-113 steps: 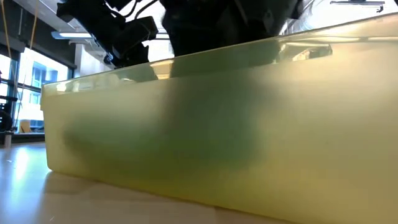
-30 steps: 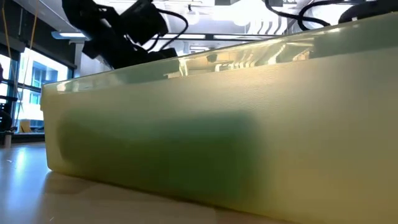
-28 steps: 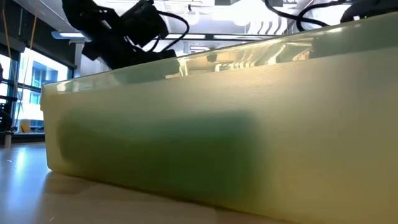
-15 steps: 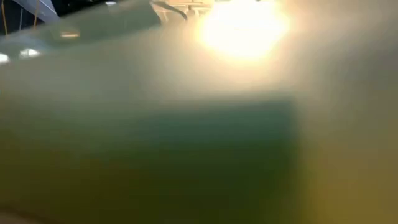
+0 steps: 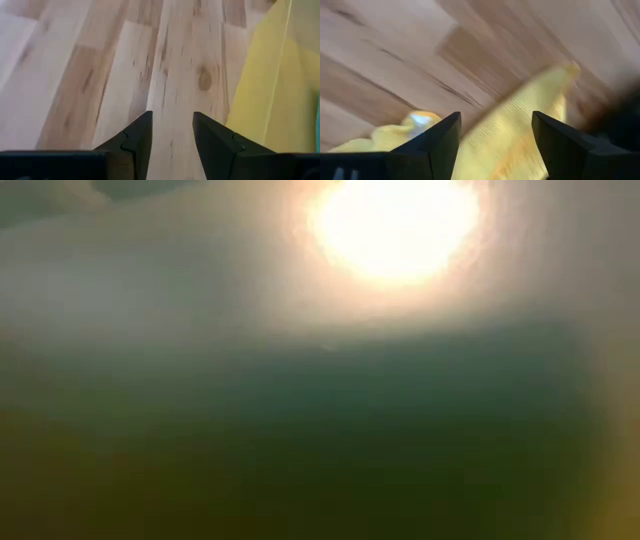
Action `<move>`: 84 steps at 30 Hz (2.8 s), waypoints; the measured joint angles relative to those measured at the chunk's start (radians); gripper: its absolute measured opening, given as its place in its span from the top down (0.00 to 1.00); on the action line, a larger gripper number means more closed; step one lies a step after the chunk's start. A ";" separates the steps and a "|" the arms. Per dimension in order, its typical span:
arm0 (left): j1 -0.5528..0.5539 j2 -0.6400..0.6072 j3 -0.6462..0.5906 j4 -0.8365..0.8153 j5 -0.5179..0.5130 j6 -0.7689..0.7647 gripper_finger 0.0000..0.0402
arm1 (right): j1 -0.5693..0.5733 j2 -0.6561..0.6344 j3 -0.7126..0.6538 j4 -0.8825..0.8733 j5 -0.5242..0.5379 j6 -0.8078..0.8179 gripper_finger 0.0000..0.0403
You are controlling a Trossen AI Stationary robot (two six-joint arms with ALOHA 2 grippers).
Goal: Roll microfiber towels into tight, uniform cylinder then place into a basket
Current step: Fold the yellow towel
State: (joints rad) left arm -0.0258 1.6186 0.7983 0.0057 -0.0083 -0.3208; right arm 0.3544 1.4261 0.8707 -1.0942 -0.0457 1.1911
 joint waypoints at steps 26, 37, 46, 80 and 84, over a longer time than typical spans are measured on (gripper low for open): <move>-0.036 -0.025 0.153 0.042 -0.106 0.141 0.67 | -0.001 0.000 -0.185 0.182 -0.079 -0.026 0.73; -0.034 -0.024 0.153 0.060 -0.118 0.268 0.67 | -0.001 0.000 -0.073 0.106 0.039 -0.126 0.98; -0.034 -0.024 0.153 0.133 -0.119 0.489 0.67 | -0.001 0.000 0.196 0.097 0.341 -0.467 0.99; -0.032 -0.010 0.153 0.415 -0.434 0.512 0.67 | -0.169 0.000 0.489 0.246 0.662 -0.878 1.00; -0.032 0.018 0.151 0.418 -0.570 0.559 0.67 | -0.222 -0.001 0.492 0.304 0.611 -0.874 1.00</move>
State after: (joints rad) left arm -0.0582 1.6366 0.9493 0.4238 -0.5786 0.2378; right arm 0.1323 1.4248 1.3627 -0.7900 0.5648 0.3172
